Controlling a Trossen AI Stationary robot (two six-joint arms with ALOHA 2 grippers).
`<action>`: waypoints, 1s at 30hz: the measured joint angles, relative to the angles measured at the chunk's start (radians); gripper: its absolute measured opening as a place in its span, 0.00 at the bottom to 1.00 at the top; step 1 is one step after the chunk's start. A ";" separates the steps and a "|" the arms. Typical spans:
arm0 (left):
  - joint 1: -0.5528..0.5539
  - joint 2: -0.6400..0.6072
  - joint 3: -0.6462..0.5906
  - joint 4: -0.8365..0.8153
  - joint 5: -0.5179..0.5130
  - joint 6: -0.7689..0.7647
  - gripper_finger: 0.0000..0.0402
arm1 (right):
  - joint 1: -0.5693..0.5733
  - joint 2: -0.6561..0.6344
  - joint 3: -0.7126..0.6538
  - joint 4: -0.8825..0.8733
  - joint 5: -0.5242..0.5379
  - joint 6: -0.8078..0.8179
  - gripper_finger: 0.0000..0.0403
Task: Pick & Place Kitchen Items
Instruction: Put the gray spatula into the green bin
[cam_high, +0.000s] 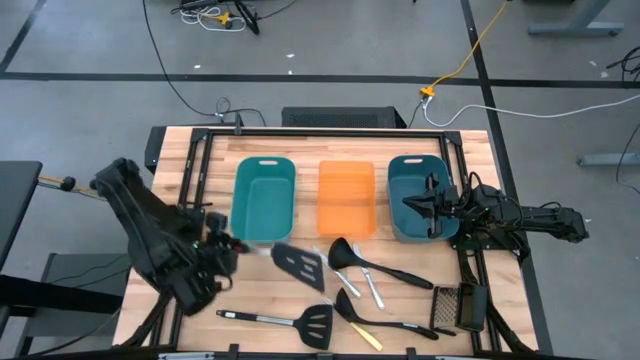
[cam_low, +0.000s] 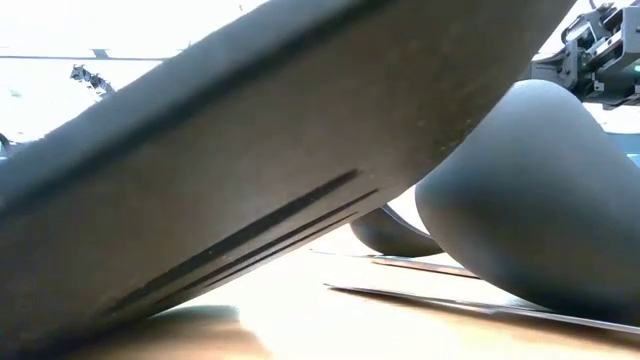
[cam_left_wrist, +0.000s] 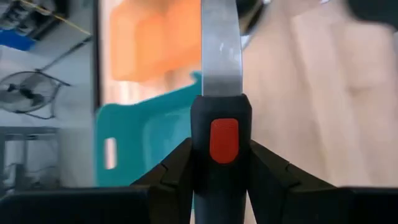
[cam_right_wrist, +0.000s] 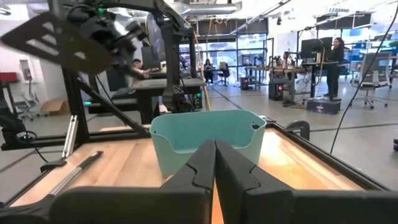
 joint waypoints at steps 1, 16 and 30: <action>0.004 -0.035 -0.017 0.005 -0.006 0.000 0.29 | 0.000 0.000 0.000 0.000 0.000 0.000 0.04; 0.059 -0.654 -0.449 -0.055 0.003 -0.229 0.29 | 0.000 0.003 0.000 -0.001 0.023 -0.008 0.04; 0.355 -0.635 -0.415 -0.050 -0.373 0.669 0.29 | 0.000 0.003 0.000 0.005 0.024 -0.009 0.04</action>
